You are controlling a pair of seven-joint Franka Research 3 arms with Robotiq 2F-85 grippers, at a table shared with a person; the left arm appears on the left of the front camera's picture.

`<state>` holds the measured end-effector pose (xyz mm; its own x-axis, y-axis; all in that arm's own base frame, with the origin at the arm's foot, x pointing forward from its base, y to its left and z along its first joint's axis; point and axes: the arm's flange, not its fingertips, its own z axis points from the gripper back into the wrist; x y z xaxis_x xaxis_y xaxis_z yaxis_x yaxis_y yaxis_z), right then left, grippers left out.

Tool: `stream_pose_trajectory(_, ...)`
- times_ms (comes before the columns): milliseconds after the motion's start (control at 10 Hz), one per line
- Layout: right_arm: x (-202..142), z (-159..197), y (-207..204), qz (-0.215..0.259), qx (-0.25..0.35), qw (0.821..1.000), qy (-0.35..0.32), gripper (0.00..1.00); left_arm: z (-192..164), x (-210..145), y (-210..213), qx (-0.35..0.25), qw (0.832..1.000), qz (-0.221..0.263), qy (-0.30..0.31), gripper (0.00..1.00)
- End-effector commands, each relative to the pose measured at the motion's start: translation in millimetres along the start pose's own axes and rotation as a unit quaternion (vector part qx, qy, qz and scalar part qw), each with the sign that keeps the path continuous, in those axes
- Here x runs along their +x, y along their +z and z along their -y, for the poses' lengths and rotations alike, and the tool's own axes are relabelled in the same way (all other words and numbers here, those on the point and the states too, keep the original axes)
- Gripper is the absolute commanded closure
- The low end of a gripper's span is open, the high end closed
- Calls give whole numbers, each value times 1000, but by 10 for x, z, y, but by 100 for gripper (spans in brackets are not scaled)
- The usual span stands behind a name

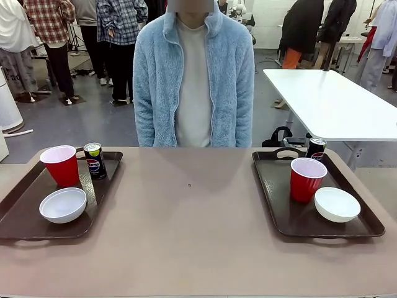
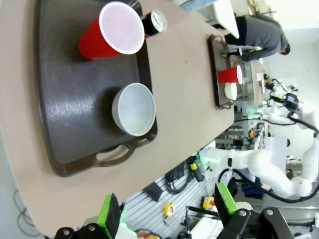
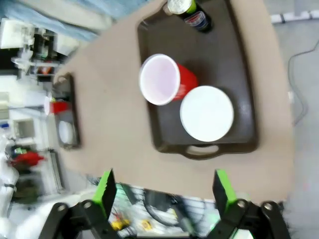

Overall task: Prepare tableware on both trays.
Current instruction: Pick up a Picnic Bowl from the table and place it on a Handle tray.

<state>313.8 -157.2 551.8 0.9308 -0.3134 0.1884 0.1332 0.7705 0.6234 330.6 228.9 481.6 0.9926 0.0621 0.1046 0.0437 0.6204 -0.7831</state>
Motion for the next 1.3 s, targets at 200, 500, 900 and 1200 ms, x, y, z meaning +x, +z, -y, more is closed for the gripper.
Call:
stream_pose_trajectory(200, 203, 597, 317, -71, 170, 981, -63, 0, 25, 1, 9, 1, 1000, 6, 7, 0)
stream_pose_trajectory(500, 165, 837, 132, -141, 155, 976, -59, 0, 25, 1, 9, 1, 1000, 6, 7, 0)
stream_pose_trajectory(900, 97, 835, 12, -135, 174, 973, -74, 0, 25, 1, 9, 1, 1000, 6, 7, 0)
stream_pose_trajectory(1200, 97, 835, 12, -135, 174, 973, -74, 0, 25, 1, 9, 1, 1000, 6, 7, 0)
